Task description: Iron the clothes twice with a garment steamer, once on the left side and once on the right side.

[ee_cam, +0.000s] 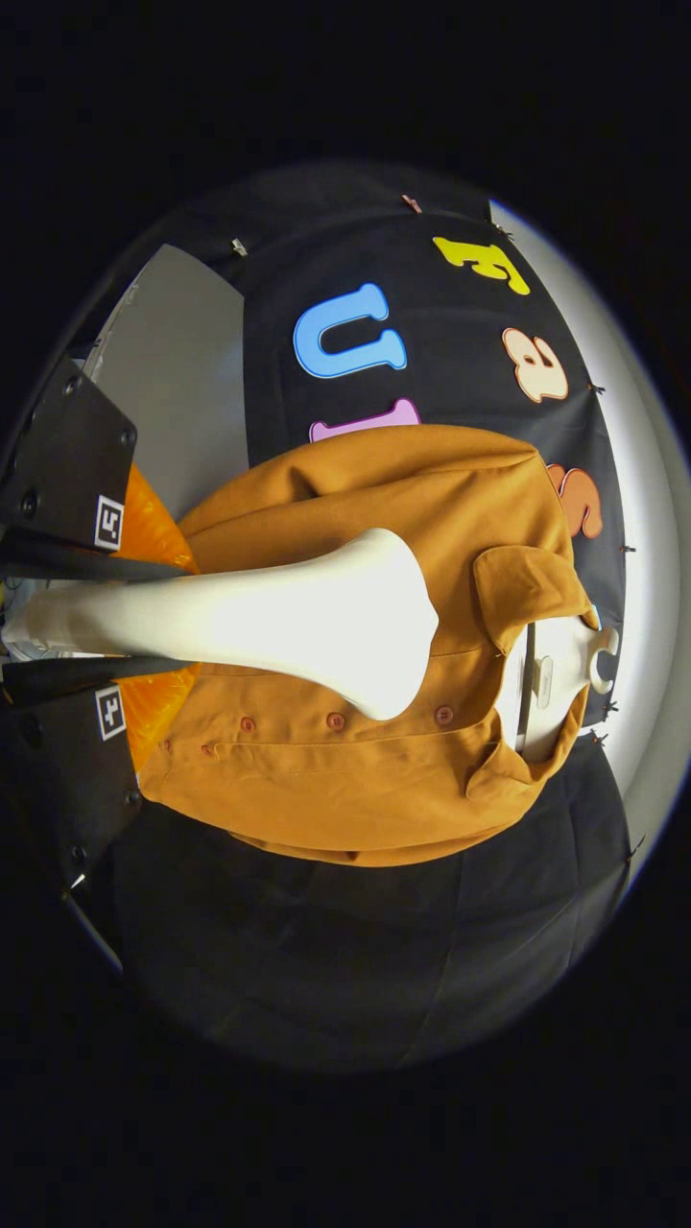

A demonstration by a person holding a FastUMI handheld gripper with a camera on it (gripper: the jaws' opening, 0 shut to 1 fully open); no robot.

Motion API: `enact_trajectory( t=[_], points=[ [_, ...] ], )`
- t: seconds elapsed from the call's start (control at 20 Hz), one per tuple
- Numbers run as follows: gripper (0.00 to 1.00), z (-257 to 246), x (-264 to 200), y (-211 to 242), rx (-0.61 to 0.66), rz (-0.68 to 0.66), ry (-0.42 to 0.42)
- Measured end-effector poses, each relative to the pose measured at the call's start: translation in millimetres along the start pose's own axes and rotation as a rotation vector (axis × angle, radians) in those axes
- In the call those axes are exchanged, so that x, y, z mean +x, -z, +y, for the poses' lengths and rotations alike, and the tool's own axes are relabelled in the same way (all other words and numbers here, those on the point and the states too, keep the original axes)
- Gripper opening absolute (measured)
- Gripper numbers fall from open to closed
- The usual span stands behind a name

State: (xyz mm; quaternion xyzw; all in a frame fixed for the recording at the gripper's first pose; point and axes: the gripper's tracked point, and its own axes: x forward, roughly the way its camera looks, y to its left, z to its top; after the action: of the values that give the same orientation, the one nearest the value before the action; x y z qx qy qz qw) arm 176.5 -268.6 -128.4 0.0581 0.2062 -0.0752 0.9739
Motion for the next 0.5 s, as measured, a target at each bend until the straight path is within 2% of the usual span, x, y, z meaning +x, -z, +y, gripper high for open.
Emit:
enact_trajectory(
  t=[0.2,0.5],
  points=[
    [0.36,-1.3,18.9,16.4,0.0,0.055,-0.038],
    [0.37,-11.8,30.2,53.2,0.013,0.15,-0.036]
  ],
)
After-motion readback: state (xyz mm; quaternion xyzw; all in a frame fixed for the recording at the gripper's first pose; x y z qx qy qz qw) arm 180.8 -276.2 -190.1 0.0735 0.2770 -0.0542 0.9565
